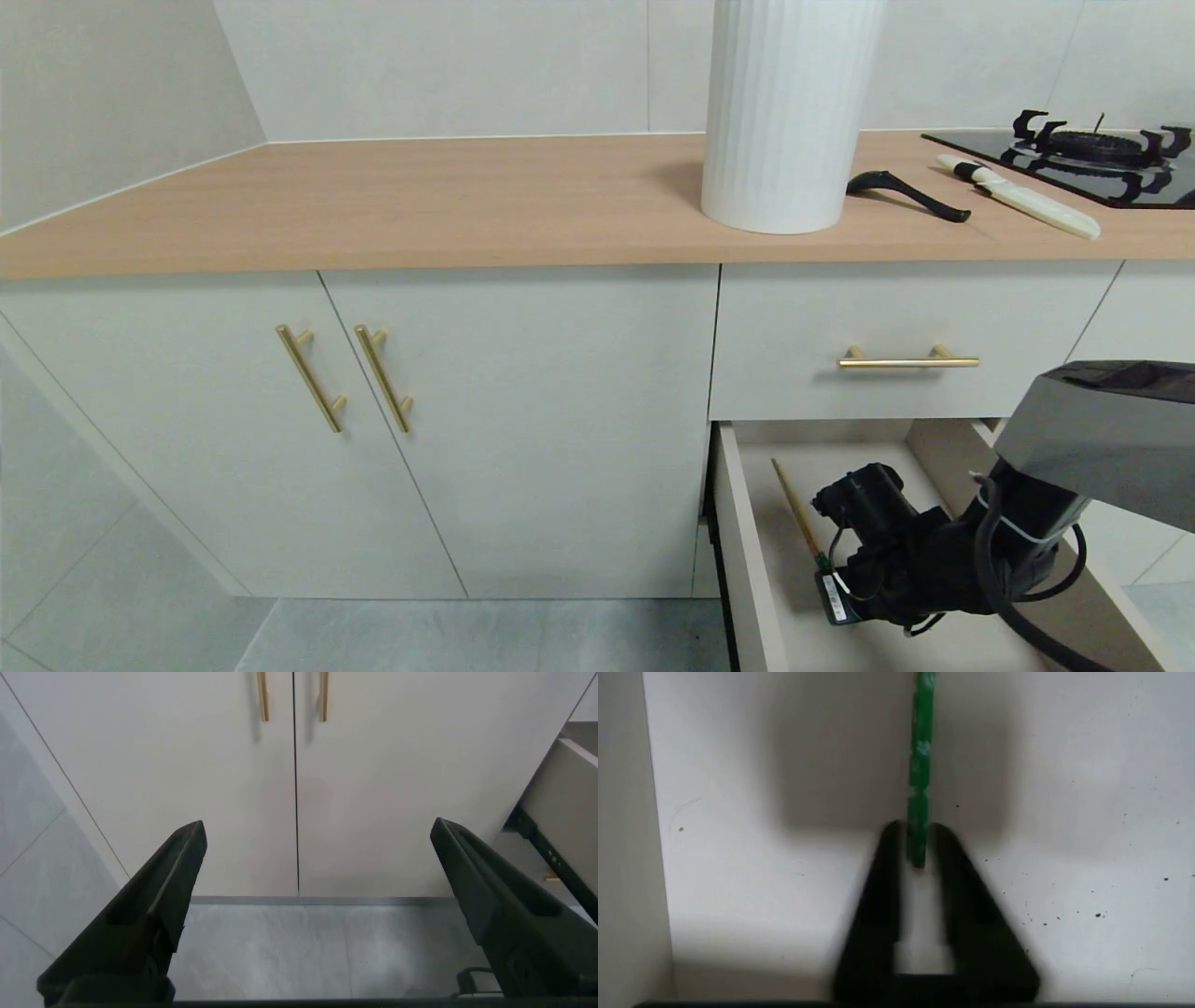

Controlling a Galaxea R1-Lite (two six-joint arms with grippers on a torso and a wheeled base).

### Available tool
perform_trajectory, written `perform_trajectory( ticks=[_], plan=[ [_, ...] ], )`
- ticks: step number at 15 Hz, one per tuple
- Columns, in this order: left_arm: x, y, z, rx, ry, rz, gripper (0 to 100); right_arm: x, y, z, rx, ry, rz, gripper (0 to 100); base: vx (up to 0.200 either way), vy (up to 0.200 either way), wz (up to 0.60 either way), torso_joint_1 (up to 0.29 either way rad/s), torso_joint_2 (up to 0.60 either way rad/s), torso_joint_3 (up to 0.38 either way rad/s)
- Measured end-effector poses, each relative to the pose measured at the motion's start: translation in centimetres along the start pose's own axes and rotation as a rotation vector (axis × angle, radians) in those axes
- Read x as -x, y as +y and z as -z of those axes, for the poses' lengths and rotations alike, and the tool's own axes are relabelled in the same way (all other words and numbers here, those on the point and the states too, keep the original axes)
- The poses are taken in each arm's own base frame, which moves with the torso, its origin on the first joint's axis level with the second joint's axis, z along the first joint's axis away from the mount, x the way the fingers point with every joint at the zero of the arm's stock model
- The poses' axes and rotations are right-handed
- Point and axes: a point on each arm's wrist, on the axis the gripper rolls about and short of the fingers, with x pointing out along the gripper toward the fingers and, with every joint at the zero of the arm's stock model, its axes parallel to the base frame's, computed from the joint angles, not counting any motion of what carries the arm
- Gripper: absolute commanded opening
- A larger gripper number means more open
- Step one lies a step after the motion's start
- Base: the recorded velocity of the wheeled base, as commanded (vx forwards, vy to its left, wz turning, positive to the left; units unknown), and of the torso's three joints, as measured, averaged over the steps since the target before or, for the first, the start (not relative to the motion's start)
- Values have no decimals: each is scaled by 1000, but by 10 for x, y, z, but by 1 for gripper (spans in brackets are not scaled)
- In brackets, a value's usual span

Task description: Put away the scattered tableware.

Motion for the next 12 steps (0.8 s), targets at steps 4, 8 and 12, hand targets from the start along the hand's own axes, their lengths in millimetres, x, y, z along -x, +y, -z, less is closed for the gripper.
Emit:
perform_trajectory(
  ticks=[4, 8, 12],
  plan=[
    [0, 0, 0, 0, 0, 0, 100, 0, 0, 0, 0, 0, 1, 100, 0, 0, 0, 0, 0, 0],
    [0, 0, 0, 0, 0, 0, 100, 15, -2, -5, -5, -45, 32, 100, 0, 0, 0, 0, 0, 0],
    [0, 0, 0, 1, 0, 0, 100, 84, -11, -25, -39, -248, 7, 100, 0, 0, 0, 0, 0, 0]
  ],
)
